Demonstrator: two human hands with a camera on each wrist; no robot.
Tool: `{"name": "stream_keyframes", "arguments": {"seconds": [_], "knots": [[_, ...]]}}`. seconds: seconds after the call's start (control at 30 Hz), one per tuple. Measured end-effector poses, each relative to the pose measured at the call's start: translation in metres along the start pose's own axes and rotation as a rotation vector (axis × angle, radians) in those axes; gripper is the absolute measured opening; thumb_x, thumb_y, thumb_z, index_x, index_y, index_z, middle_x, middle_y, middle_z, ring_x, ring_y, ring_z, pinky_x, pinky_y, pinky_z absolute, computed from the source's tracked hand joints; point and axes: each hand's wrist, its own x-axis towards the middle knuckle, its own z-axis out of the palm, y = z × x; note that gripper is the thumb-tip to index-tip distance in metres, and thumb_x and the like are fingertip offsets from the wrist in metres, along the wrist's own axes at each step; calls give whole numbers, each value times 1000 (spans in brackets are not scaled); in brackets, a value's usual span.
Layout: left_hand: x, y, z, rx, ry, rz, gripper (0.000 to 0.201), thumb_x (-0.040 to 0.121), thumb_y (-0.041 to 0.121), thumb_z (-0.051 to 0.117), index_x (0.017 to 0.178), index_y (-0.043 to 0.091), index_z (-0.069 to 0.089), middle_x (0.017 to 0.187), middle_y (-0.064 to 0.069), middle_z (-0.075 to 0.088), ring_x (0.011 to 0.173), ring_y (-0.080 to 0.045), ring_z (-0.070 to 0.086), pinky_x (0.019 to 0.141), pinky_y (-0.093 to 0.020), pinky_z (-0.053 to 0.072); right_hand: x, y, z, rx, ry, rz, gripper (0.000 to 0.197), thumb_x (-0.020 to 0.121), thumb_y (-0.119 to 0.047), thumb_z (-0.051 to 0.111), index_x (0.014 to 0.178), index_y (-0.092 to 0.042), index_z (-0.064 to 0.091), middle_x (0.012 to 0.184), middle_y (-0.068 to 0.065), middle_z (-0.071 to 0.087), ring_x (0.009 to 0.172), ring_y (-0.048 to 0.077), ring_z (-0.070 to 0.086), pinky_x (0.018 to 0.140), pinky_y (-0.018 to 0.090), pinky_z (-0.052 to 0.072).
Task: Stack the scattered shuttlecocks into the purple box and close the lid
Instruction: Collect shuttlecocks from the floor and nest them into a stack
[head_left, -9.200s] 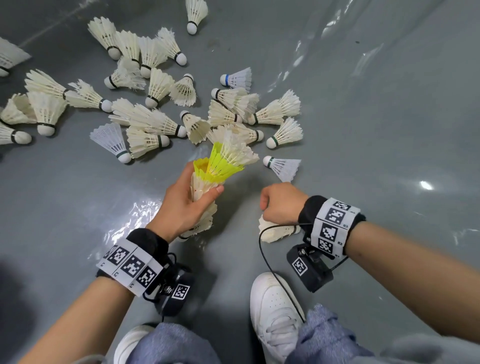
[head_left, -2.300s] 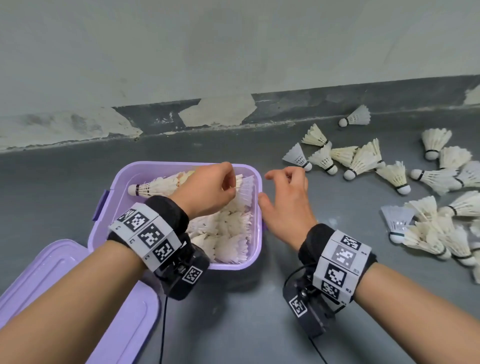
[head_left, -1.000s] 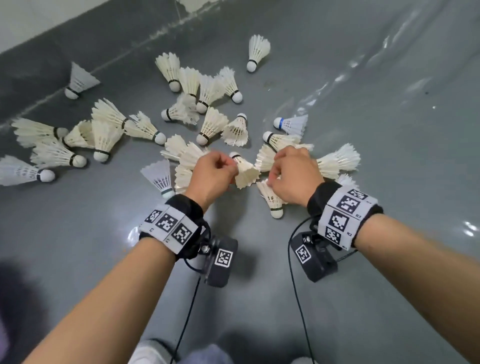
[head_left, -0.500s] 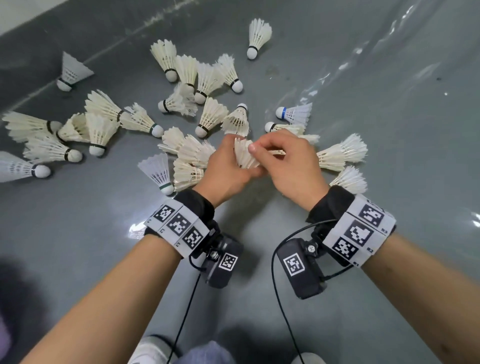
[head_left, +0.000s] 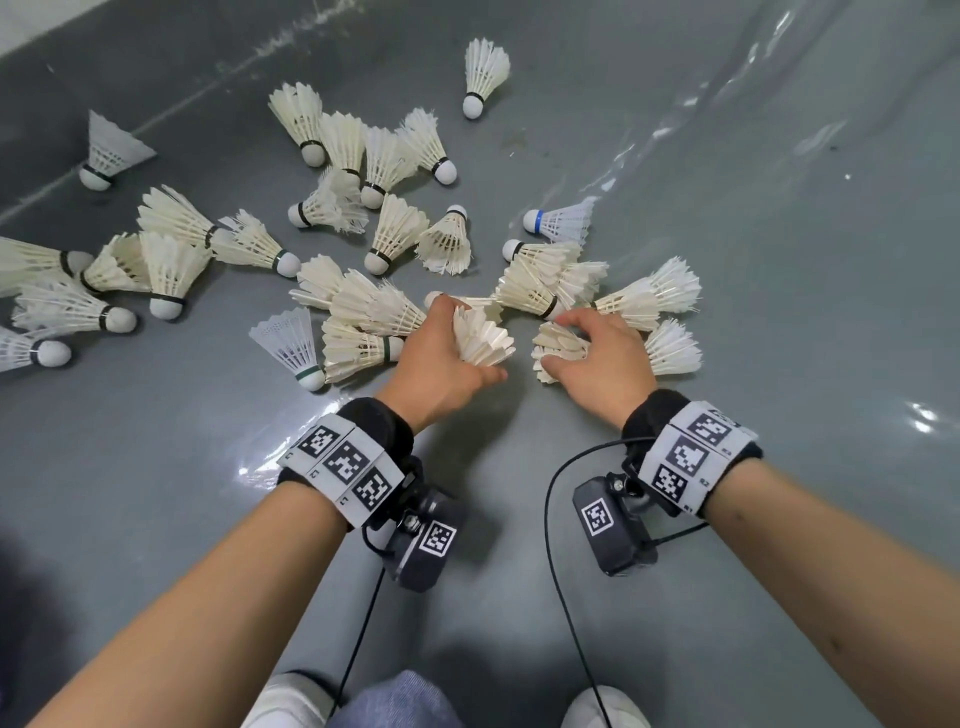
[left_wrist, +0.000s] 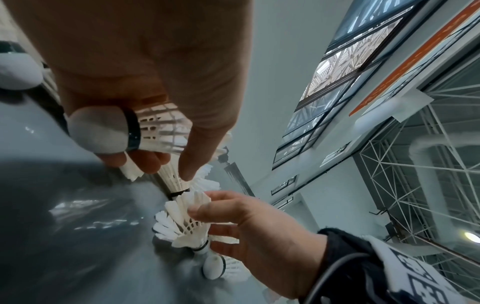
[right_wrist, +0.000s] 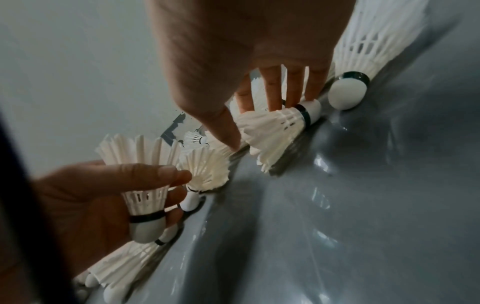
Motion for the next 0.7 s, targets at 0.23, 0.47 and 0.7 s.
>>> {"name": "stream_keyframes", "arguments": {"seconds": [0.23,0.47,0.7], "knots": [[-10,-9,9,-39,-80,7,67,66,6,82,114,16,37,98,-3,51,87,-19,52,77,-28,46,-1,-3,-14,104,177,-57,26,90,-13,48,110,-14,65,104,9,68,101,27,59,87,23,37],[-15,-12,15,-124,-71,16,72,53,25,92,108,18,46,93,0,59,79,-14,54,72,-26,46,-12,-34,-19,617,179,-11,19,80,-13,58,93,-26,66,91,2,67,89,22,65,78,42,57],[-17,9,22,-214,-77,97,76,47,25,84,115,20,49,102,7,64,94,-14,63,85,-30,51,-24,-39,-12,439,73,-88,19,86,-23,62,101,-30,71,102,-8,65,93,6,59,78,11,40]]}}
